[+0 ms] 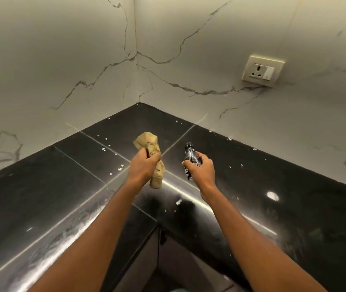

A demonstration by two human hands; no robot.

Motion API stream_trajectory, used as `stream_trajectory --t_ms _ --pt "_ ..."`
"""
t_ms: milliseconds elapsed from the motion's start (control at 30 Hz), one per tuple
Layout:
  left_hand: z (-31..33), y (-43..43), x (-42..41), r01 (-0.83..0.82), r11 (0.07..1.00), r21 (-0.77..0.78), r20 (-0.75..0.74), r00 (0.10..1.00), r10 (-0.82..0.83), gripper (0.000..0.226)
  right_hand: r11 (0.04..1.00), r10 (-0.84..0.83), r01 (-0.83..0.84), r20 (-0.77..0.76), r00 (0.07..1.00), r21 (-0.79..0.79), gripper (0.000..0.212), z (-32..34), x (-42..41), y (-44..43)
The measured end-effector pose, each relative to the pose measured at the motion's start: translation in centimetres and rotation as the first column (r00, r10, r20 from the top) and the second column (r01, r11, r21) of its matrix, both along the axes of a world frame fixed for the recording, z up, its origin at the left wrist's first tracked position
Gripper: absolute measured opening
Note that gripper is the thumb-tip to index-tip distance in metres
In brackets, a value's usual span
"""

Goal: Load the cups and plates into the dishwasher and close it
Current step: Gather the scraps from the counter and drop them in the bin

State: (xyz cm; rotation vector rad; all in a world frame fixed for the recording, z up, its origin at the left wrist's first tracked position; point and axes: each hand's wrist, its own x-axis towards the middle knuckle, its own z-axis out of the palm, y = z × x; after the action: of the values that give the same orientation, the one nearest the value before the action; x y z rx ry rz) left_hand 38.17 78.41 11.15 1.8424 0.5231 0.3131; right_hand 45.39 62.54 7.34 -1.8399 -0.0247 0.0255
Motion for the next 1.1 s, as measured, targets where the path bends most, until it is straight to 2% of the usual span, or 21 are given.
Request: stream_trajectory --t_ms 167,333,433,567,633,767,867,967,1067,1100 --pt "-1.1 -2.6 -5.8 0.067 0.998 -0.02 -0.027 0.997 -0.067 0.009 0.999 -0.046 0.045 0.009 0.999 0.006 0.055 -0.8 -6.7 -1.9" --pt "-4.2 -5.4 -13.0 0.172 0.985 -0.031 -0.06 0.983 -0.173 0.009 0.997 -0.071 0.074 -0.065 0.995 0.035 0.054 -1.9 -13.7 -4.1" --pt "-6.1 -6.5 -16.9 0.237 0.972 -0.009 -0.122 0.964 -0.236 0.015 0.995 -0.088 0.093 -0.098 0.991 0.047 0.05 -3.1 -17.8 -5.8" --pt "-9.1 -8.8 -20.2 0.308 0.951 -0.027 -0.263 0.916 -0.304 0.04 0.995 -0.093 0.098 -0.126 0.988 0.034 0.04 -6.3 -22.9 -8.5" --pt "-11.2 -9.9 -21.0 0.329 0.943 -0.04 -0.34 0.883 -0.323 0.045 0.996 -0.091 0.094 -0.141 0.986 0.011 0.039 -8.0 -24.7 -9.6" --pt "-16.9 -12.3 -22.2 0.248 0.965 -0.082 -0.456 0.852 -0.258 0.046 0.995 -0.095 0.089 -0.185 0.978 -0.038 0.042 -13.3 -27.6 -12.5" --pt "-22.7 -14.0 -23.0 0.25 0.965 -0.075 -0.536 0.807 -0.25 0.047 0.996 -0.085 0.074 -0.255 0.963 -0.053 0.037 -18.3 -29.6 -14.5" --pt "-30.3 -15.6 -22.9 0.169 0.979 -0.11 -0.616 0.762 -0.201 0.047 0.995 -0.069 0.041 -0.354 0.933 -0.087 0.043 -25.3 -30.7 -16.0" --pt "-38.5 -16.7 -22.8 0.158 0.973 -0.165 -0.676 0.701 -0.229 0.05 0.99 -0.066 0.002 -0.458 0.887 -0.139 0.044 -33.3 -31.1 -16.5" --pt "-39.8 -16.6 -22.9 0.141 0.971 -0.194 -0.668 0.706 -0.236 0.049 0.989 -0.079 0.009 -0.478 0.875 -0.146 0.042 -34.3 -31.0 -16.3"
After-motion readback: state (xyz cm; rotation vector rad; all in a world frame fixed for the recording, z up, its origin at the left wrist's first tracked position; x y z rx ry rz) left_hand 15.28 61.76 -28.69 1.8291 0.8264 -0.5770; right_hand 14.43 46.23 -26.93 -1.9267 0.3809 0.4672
